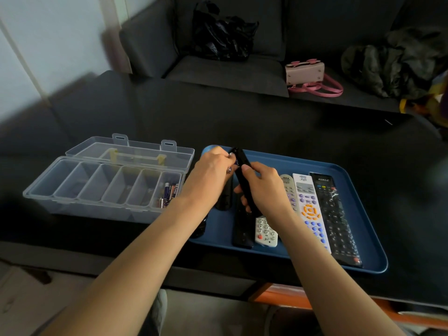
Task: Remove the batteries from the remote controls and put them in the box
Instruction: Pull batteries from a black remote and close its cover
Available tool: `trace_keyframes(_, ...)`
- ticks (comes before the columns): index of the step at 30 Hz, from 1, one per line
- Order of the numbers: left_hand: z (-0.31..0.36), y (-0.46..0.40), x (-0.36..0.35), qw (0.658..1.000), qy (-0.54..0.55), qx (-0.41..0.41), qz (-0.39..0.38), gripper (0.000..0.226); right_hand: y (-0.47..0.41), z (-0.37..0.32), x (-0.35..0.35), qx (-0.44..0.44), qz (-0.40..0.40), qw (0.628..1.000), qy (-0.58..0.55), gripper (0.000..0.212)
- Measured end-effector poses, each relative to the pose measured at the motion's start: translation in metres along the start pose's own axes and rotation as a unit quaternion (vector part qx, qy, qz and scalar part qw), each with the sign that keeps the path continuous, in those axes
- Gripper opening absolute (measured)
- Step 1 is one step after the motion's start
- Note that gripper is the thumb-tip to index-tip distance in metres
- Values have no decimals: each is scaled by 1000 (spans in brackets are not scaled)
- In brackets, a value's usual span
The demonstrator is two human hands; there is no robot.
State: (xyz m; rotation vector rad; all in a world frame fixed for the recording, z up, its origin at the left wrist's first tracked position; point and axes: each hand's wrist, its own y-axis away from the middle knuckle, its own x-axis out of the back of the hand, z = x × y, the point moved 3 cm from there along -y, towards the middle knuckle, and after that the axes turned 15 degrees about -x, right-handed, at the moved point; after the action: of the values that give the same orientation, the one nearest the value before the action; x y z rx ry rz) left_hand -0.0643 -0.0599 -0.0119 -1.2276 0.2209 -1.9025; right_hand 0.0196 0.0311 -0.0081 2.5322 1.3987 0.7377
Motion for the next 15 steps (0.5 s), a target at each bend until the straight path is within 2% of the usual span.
trace_keyframes(3, 1, 0, -3, 999, 6, 25, -31, 24, 3, 0, -1, 0, -3, 1000, 9, 22)
trace_keyframes(6, 3, 1, -6, 997, -47, -17, -64, 22, 3, 0, -2, 0, 1, 1000, 20, 24)
trace_keyframes(9, 5, 4, -5, 992, -91, -47, -73, 21, 2, 0, -3, 0, 4, 1000, 14, 24)
trace_keyframes(15, 15, 8, -2, 990, -100, -84, -54, 17, 0, -1, -2, -3, 4, 1000, 0, 22)
